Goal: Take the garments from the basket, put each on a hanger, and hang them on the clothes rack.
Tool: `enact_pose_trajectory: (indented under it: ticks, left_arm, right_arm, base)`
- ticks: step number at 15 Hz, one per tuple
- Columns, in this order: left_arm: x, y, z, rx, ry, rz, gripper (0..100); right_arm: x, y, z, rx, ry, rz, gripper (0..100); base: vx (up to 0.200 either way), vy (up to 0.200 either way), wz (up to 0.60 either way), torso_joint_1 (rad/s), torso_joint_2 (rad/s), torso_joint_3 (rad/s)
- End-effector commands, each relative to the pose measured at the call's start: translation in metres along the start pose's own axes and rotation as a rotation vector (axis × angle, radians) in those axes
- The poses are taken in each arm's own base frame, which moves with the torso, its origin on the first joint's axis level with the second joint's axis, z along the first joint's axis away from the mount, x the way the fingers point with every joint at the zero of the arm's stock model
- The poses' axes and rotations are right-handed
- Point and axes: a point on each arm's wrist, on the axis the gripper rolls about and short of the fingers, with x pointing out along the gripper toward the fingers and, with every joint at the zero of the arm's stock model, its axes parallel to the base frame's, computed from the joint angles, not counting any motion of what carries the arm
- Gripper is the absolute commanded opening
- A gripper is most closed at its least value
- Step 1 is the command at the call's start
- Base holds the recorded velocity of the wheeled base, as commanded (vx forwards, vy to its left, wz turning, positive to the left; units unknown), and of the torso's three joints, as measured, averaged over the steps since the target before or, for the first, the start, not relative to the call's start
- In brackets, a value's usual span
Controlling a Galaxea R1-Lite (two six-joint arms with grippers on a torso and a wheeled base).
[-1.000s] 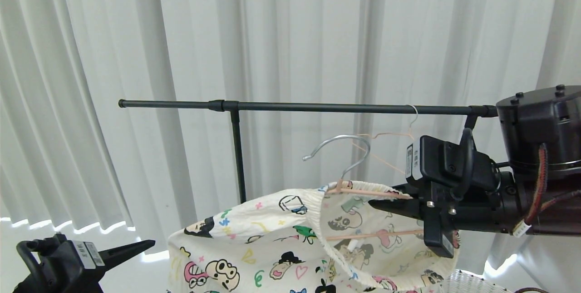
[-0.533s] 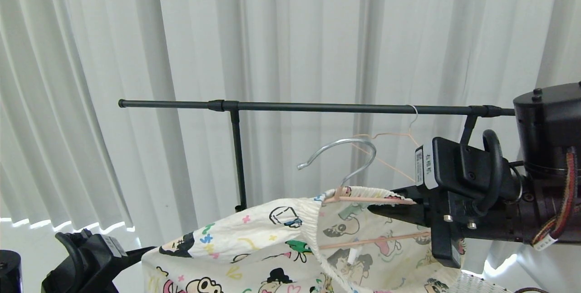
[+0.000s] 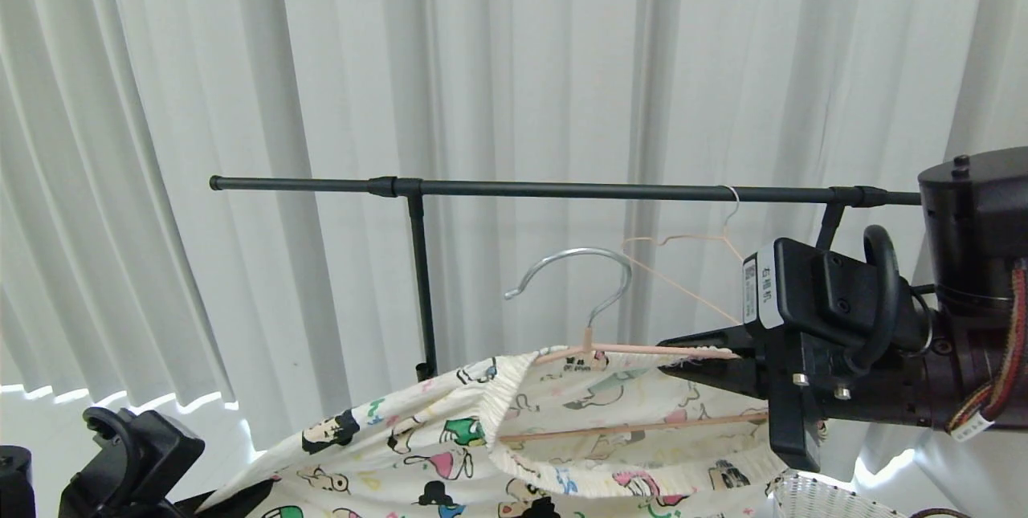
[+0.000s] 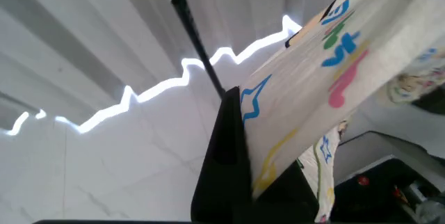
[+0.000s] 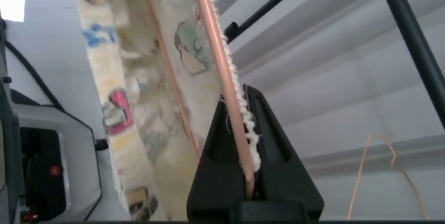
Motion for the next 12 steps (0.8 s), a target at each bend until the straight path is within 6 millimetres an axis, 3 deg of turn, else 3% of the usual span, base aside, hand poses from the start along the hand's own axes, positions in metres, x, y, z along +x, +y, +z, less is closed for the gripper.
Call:
enact_pose_trajectory:
  ticks: [1, 7, 12]
  left_arm:
    - [0.001, 0.005, -0.004, -0.049, 0.029, 0.034, 0]
    - [-0.005, 0.003, 0.001, -0.039, -0.025, 0.033, 0]
    - [-0.013, -0.001, 0.025, 0.042, -0.174, -0.018, 0]
  right_arm:
    - [-0.002, -0.001, 0.0, 0.001, -0.004, -0.007, 0]
    - [0.0, -0.005, 0.007, 0.123, -0.069, -0.045, 0]
    - [0.005, -0.012, 0.026, 0.216, -0.163, -0.111, 0]
  base:
    - [0.0, 0.0, 0.0, 0.0, 0.0, 0.0]
    - [0.0, 0.0, 0.0, 0.0, 0.0, 0.0]
    - [0.0, 0.0, 0.0, 0.0, 0.0, 0.0]
